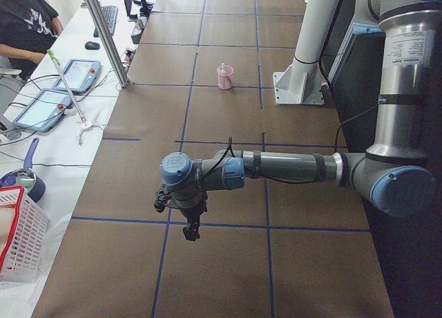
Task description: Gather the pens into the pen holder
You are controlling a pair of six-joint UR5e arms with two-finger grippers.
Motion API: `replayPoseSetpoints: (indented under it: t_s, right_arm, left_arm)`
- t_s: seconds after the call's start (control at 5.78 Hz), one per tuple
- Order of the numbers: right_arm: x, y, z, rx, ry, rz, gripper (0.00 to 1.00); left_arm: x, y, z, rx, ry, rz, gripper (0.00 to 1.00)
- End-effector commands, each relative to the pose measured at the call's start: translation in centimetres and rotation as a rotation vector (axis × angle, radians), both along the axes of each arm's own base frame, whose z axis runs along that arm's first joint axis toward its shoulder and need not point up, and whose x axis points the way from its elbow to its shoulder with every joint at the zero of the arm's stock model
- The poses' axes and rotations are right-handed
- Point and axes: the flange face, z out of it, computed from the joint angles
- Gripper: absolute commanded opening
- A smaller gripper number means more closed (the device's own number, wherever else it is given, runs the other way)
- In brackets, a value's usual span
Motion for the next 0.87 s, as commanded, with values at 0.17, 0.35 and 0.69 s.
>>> replayPoseSetpoints:
  t_s: [0.17,0.35,0.69]
  right_arm:
    - [0.09,0.73,0.54,0.002,0.002,-0.005,1.00]
    - [0.09,1.01,0.81,0.000,0.003,-0.006,1.00]
    - [0.33,1.10,0.82,0.002,0.006,-0.001,1.00]
  left_arm:
    - [0.00,0.00,0.00,0.000,0.000,0.000,1.00]
    - [0.00,0.00,0.00,0.000,0.000,0.000,1.00]
    - [0.00,0.08,0.07,-0.002,0.000,0.000,1.00]
